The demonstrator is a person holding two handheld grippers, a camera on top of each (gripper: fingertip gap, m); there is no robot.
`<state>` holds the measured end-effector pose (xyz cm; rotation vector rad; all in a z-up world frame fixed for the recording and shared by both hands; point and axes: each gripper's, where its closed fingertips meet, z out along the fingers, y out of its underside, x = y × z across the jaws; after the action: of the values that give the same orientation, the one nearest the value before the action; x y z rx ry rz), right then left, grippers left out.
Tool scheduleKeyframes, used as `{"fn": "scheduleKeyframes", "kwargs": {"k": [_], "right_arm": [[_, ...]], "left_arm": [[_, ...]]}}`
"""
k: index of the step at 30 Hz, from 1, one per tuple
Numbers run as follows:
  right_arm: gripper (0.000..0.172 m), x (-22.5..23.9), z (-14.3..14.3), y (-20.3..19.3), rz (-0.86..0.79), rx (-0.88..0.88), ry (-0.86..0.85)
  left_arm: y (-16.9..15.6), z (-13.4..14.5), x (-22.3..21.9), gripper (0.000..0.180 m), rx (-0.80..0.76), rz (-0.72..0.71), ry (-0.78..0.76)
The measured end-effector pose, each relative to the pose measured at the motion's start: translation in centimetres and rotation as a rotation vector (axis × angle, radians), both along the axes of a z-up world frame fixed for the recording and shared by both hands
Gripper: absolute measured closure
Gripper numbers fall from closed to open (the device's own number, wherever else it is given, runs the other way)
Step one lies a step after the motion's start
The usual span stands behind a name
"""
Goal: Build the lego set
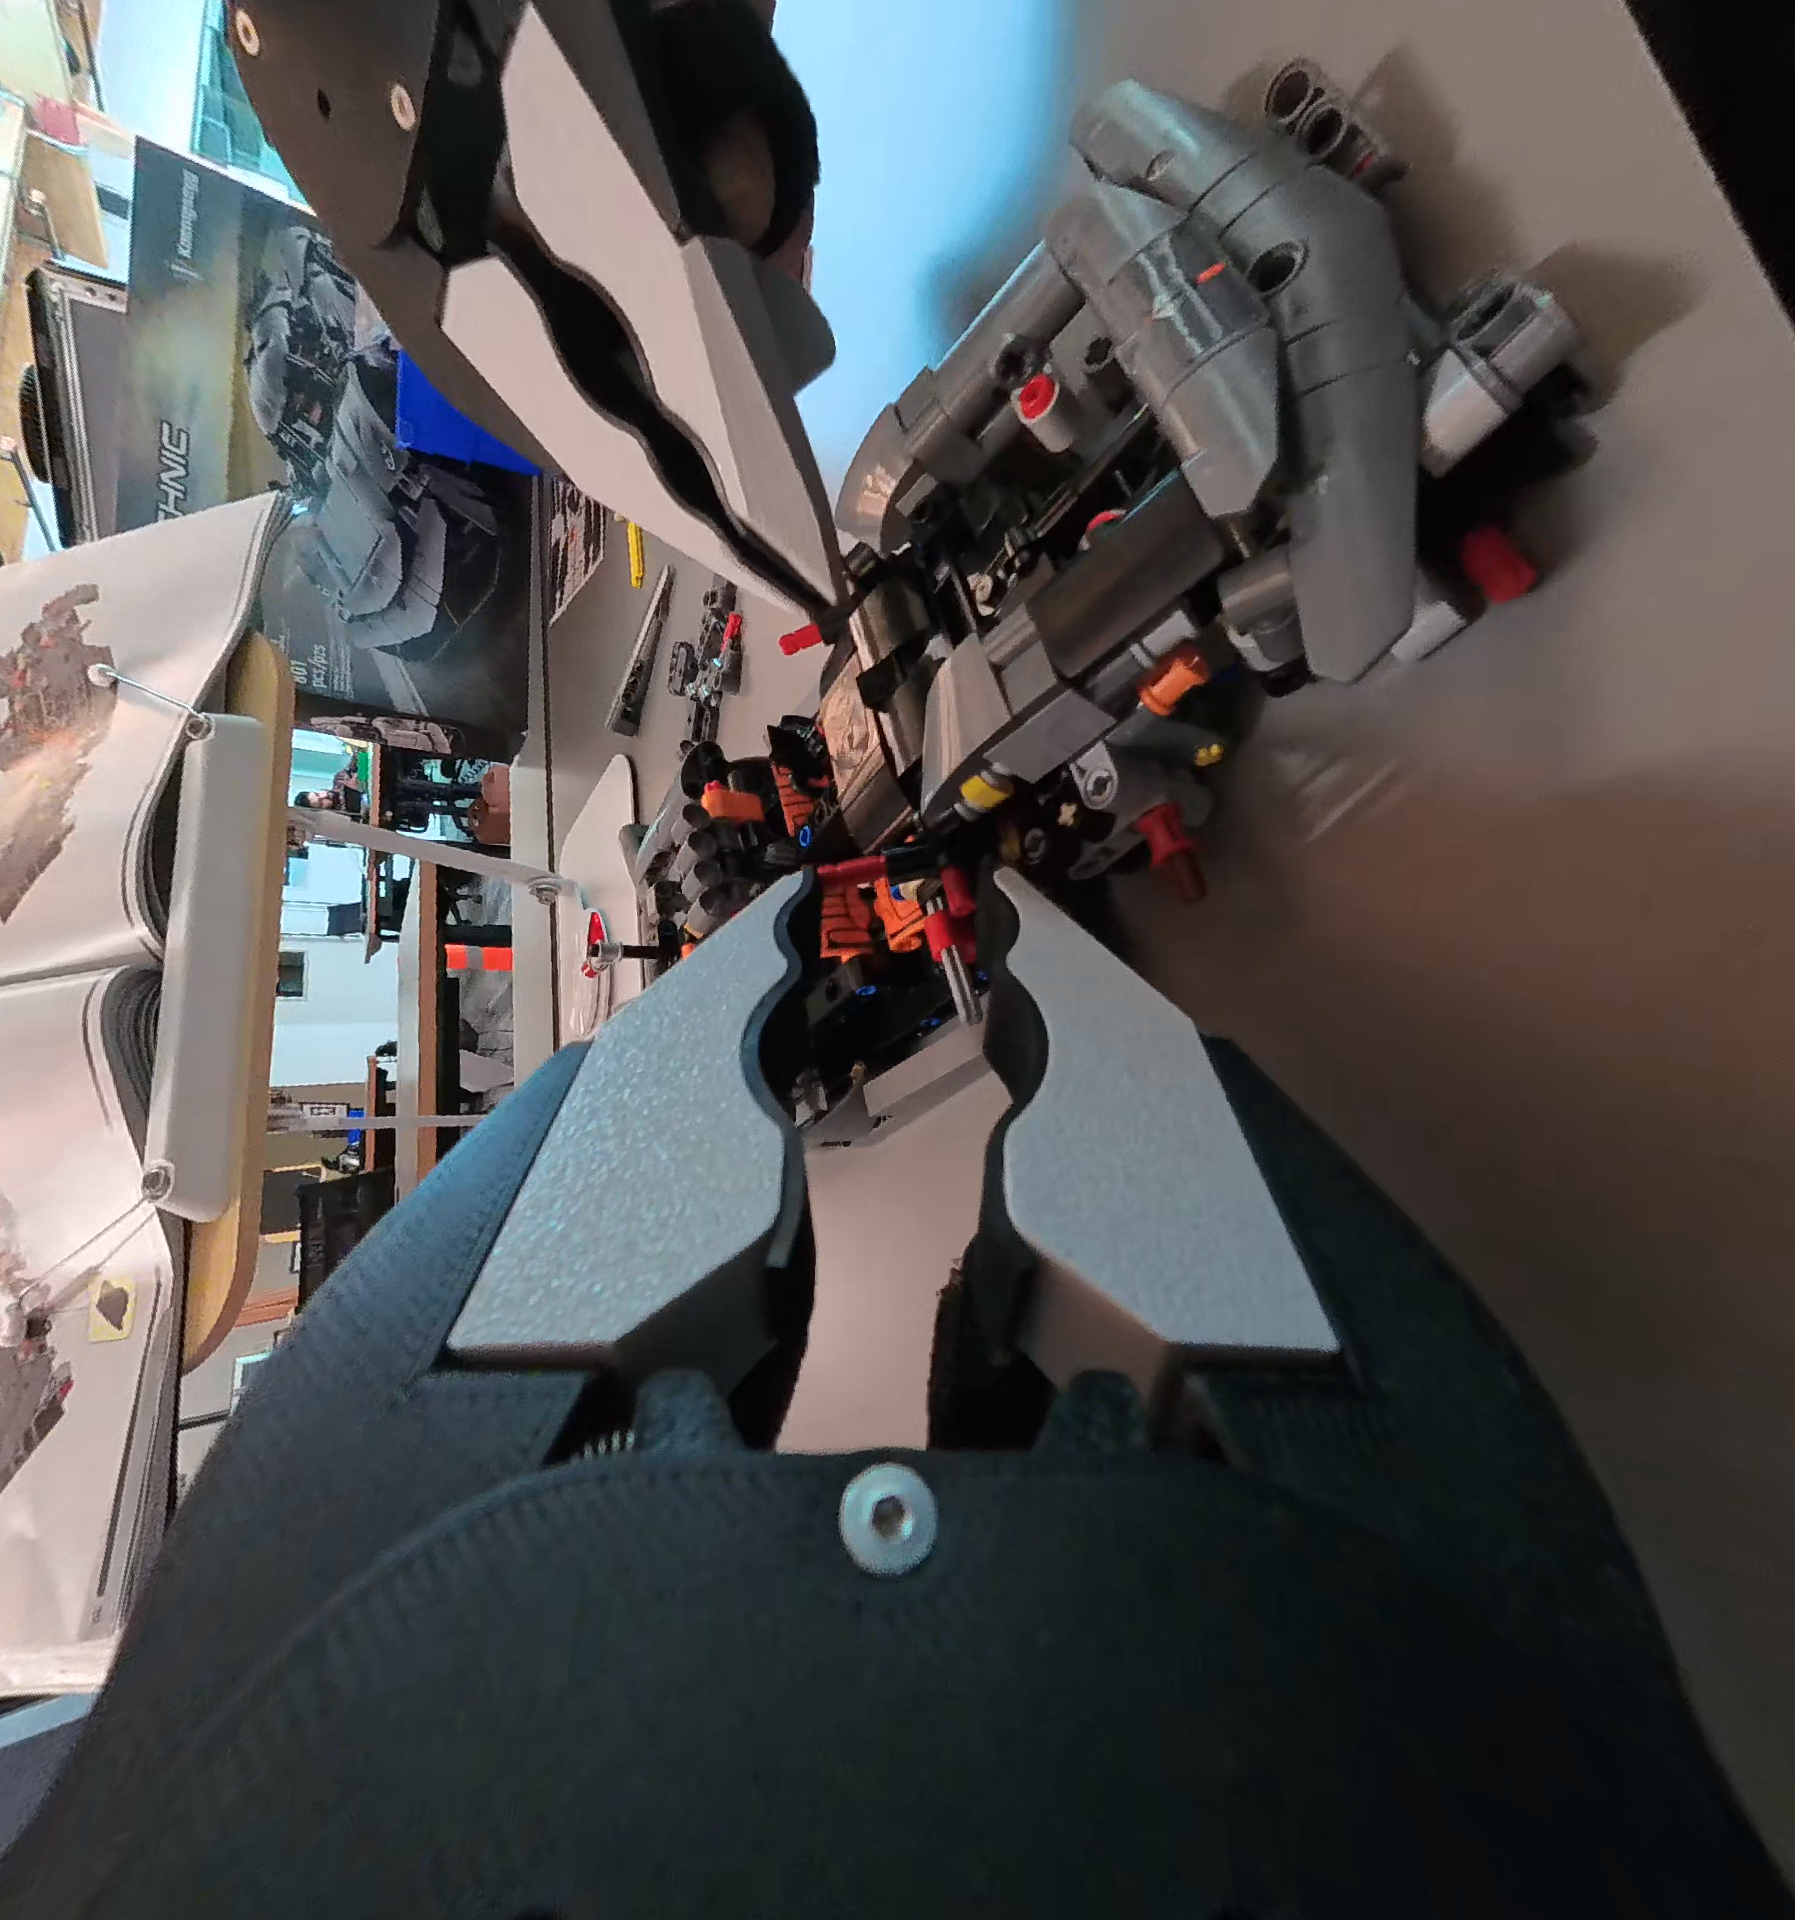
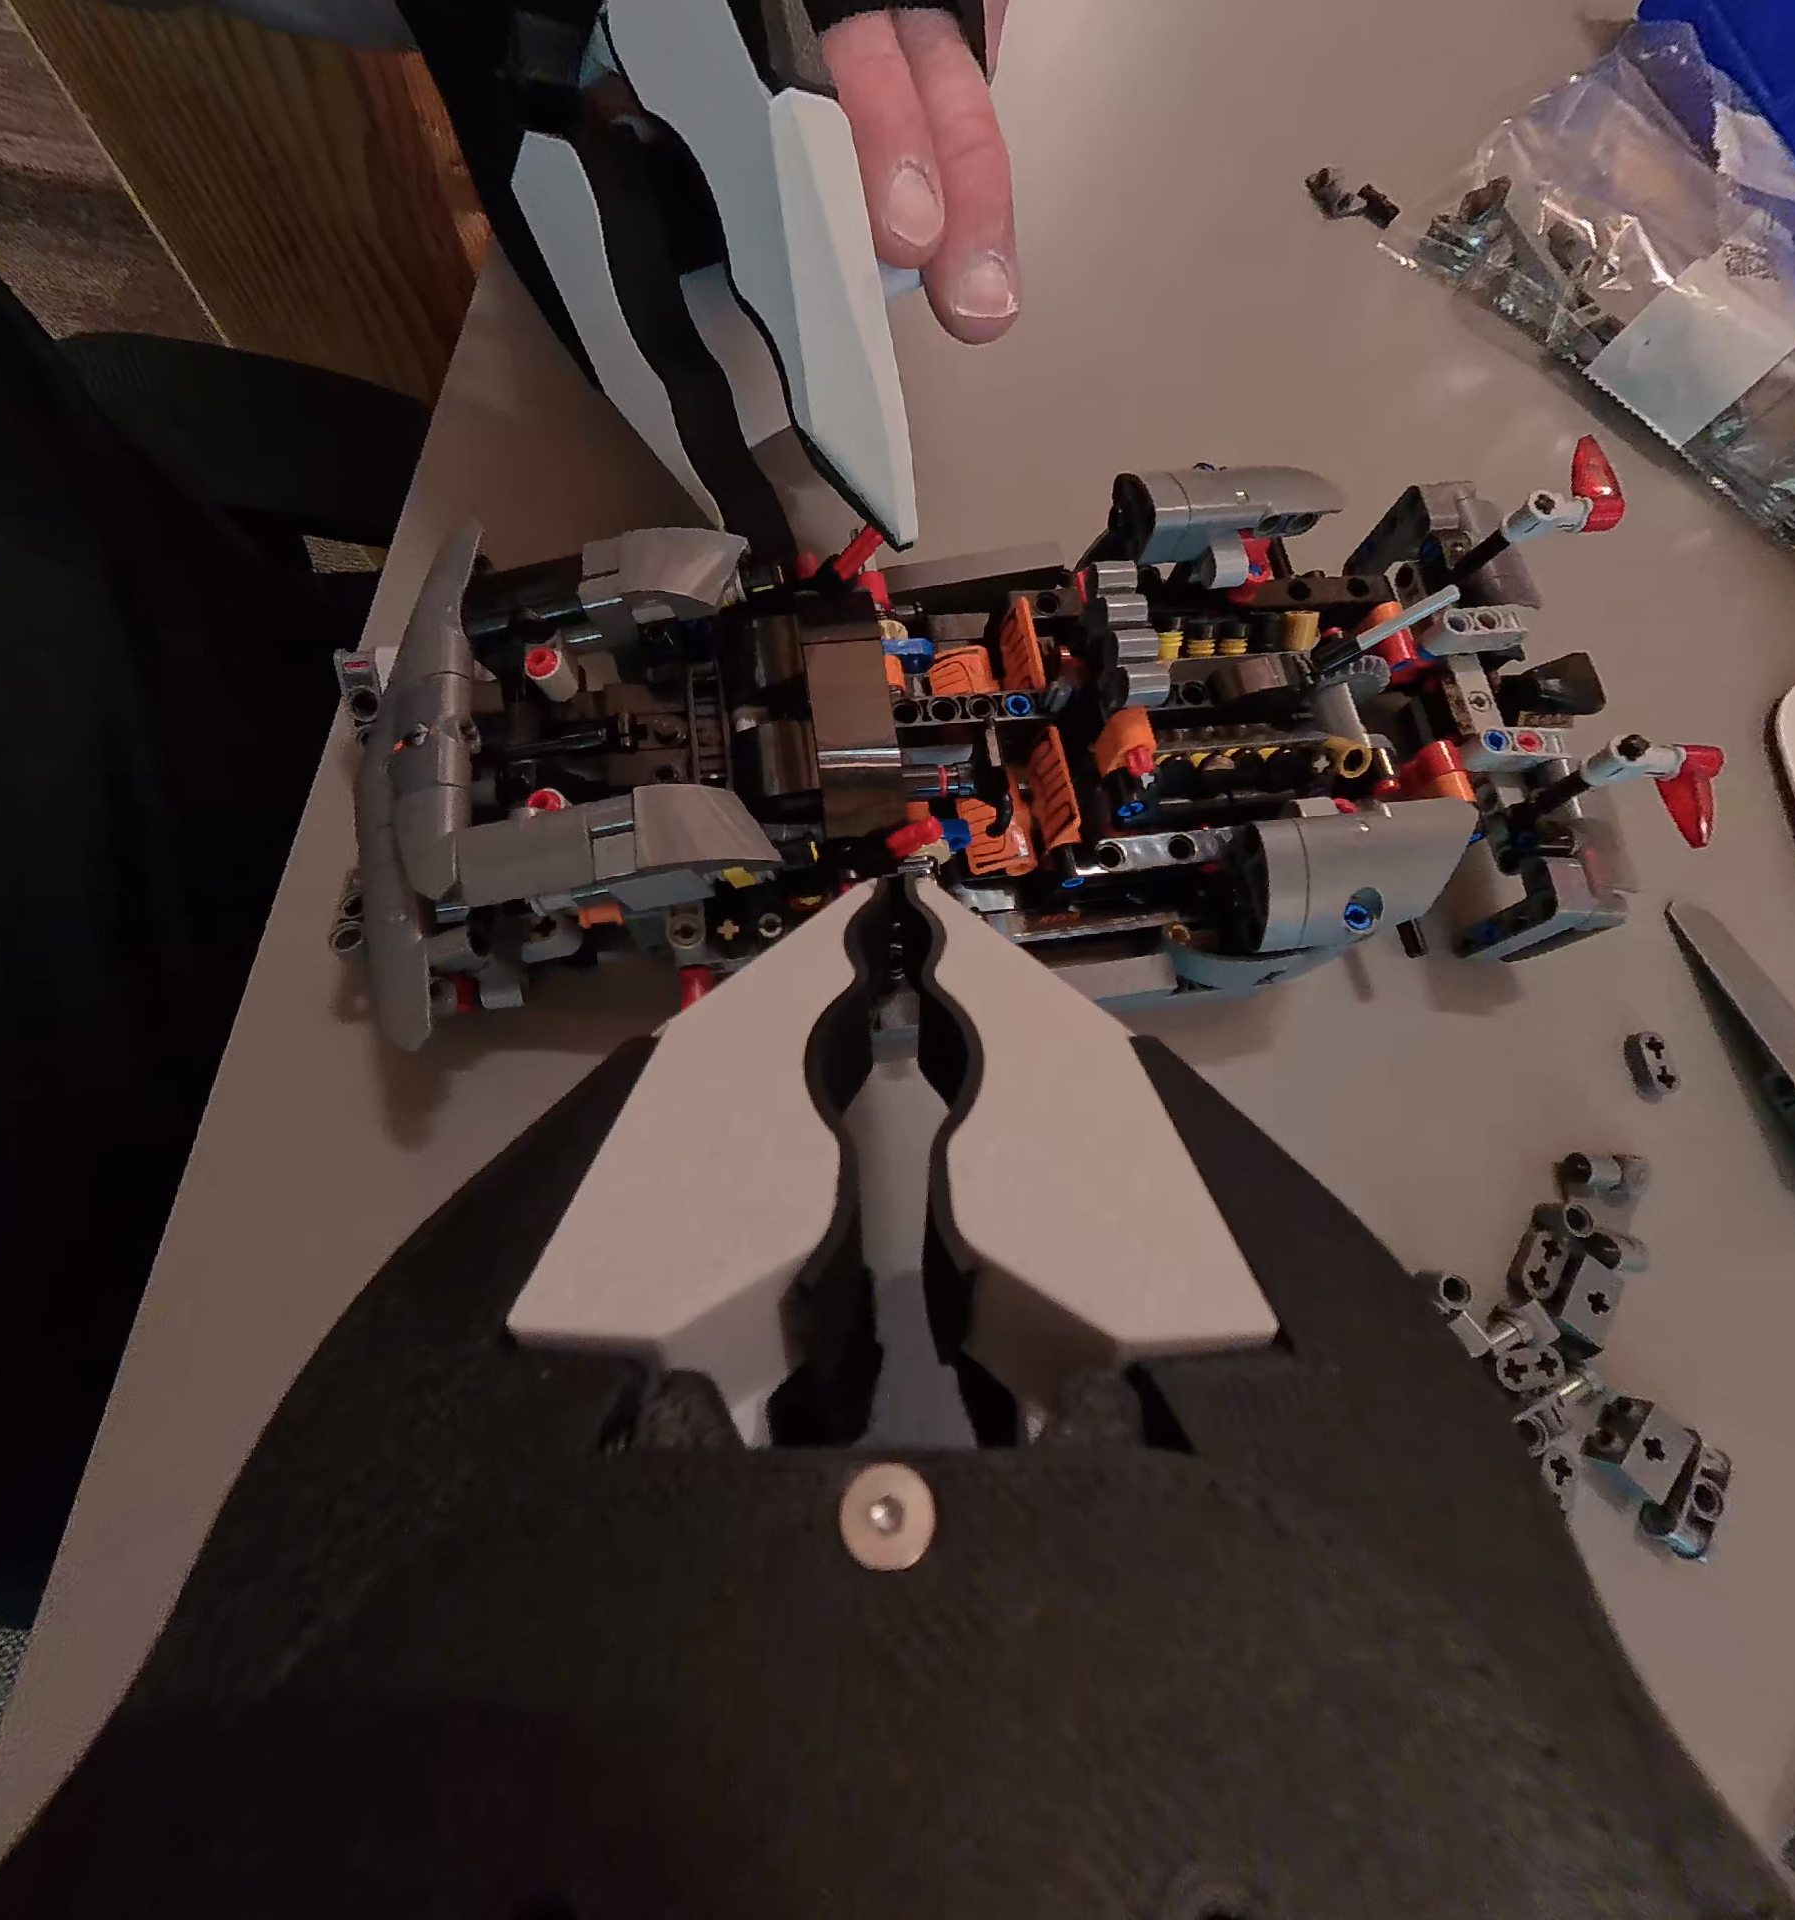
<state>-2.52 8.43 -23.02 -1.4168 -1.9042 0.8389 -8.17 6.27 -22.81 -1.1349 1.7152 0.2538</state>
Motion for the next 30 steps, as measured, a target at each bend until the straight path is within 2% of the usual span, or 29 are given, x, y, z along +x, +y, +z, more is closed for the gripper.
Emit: {"fn": "scheduleKeyframes", "kwargs": {"k": [14, 19, 30], "right_arm": [[0.172, 0.7, -0.1, -0.5, 0.018, -0.014, -0.025], [0.172, 1.4, 0.4, -0.7, -0.002, -0.099, 0.004], [0.172, 1.3, -0.2, -1.0, 0.016, -0.15, 0.006]], "left_arm": [[-0.3, -0.1, 0.4, 0.154, -0.041, -0.029, 0.024], [-0.6, 0.0, 0.7, 0.152, -0.054, -0.051, 0.027], [-0.5, -0.1, 1.2, 0.153, -0.07, -0.082, -0.023]]}}
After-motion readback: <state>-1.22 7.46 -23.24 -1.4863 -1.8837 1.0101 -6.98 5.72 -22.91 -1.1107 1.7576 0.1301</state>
